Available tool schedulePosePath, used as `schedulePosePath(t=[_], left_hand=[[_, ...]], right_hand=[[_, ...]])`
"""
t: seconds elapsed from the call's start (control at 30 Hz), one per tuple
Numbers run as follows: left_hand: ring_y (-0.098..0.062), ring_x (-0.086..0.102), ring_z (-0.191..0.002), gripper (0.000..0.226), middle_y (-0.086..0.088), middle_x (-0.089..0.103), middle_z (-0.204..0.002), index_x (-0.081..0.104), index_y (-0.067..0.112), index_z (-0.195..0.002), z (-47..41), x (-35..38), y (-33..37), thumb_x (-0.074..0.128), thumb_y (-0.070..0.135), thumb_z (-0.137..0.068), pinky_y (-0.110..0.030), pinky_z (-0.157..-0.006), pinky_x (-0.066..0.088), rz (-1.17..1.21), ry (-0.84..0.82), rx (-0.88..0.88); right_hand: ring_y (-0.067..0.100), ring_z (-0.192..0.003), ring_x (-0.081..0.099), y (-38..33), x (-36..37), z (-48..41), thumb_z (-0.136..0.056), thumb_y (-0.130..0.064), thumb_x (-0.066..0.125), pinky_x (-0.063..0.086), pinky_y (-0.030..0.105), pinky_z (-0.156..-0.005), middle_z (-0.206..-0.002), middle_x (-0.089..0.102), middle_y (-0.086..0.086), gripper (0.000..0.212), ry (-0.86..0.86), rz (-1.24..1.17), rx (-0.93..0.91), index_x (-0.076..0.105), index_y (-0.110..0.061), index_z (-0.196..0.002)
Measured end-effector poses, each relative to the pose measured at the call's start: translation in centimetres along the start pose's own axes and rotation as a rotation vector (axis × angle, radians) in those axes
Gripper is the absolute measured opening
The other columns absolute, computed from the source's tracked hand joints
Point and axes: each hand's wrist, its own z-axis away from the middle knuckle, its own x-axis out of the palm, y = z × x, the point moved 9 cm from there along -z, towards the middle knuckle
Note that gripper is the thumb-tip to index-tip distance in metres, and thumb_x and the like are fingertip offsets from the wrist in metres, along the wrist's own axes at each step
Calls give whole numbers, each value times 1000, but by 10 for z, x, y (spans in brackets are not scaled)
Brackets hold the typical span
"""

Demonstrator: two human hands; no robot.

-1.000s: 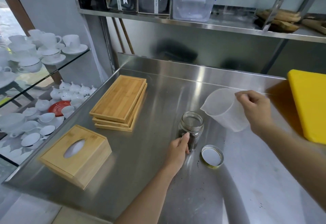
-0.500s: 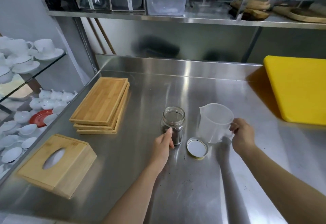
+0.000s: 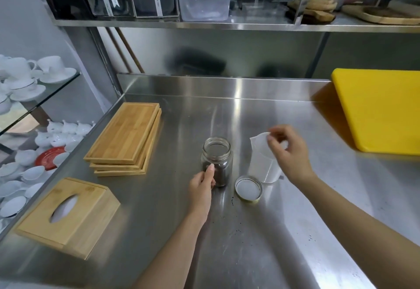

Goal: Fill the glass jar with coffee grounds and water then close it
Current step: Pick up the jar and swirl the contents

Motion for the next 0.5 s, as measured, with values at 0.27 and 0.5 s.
schedulePosePath(t=[0.27, 0.5], left_hand=[[-11, 52, -107, 29, 0, 53, -118, 52, 14, -117, -5, -11, 13, 54, 24, -90, -10, -87, 37, 155, 66, 75], [-22, 55, -120, 58, -7, 62, -127, 58, 17, -121, -9, 7, 3, 63, 48, -73, -46, -109, 36, 271, -83, -105]], right_hand=[[20, -102, 50, 33, 96, 37, -75, -8, 75, 40, 22, -88, -111, 48, 6, 67, -558, 6, 259, 39, -5, -131], [18, -122, 41, 58, 130, 51, -64, -8, 84, 29, 21, -98, -131, 44, 7, 89, -640, -64, 383, 28, -8, -133]])
